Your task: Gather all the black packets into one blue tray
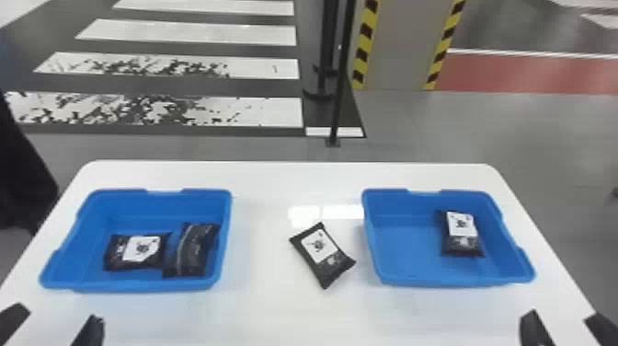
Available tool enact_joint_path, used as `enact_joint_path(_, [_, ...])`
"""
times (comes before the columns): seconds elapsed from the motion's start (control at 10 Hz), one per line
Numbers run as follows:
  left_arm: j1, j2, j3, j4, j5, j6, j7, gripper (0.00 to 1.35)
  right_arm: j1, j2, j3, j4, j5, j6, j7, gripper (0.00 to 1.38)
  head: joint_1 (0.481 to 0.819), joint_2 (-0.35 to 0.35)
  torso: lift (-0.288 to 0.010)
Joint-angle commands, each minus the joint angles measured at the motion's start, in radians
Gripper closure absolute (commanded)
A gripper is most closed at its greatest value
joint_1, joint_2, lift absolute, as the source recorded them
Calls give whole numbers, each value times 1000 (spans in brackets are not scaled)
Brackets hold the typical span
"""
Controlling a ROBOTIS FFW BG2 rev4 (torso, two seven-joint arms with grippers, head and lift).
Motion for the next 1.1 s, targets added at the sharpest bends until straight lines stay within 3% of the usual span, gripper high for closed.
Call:
enact_joint_path(0.0, [0, -3, 0, 0, 0, 1, 0, 139, 0, 1, 0, 2, -2, 0, 0, 177, 695, -68, -110])
enact_joint_path(0.6, [-10, -2, -16, -2, -2, 23, -1, 137, 2, 1, 0, 2, -6, 0, 0, 177, 695, -69, -110])
enact_joint_path(0.8, [-49, 35, -60, -2, -24, 52, 0, 139, 0, 1, 2, 2, -6, 0, 0, 177, 695, -93, -110])
enact_joint_path(1.0, [-103, 49, -90, 0, -78, 111, -9, 137, 0, 1, 4, 2, -6, 0, 0, 177, 695, -122, -110])
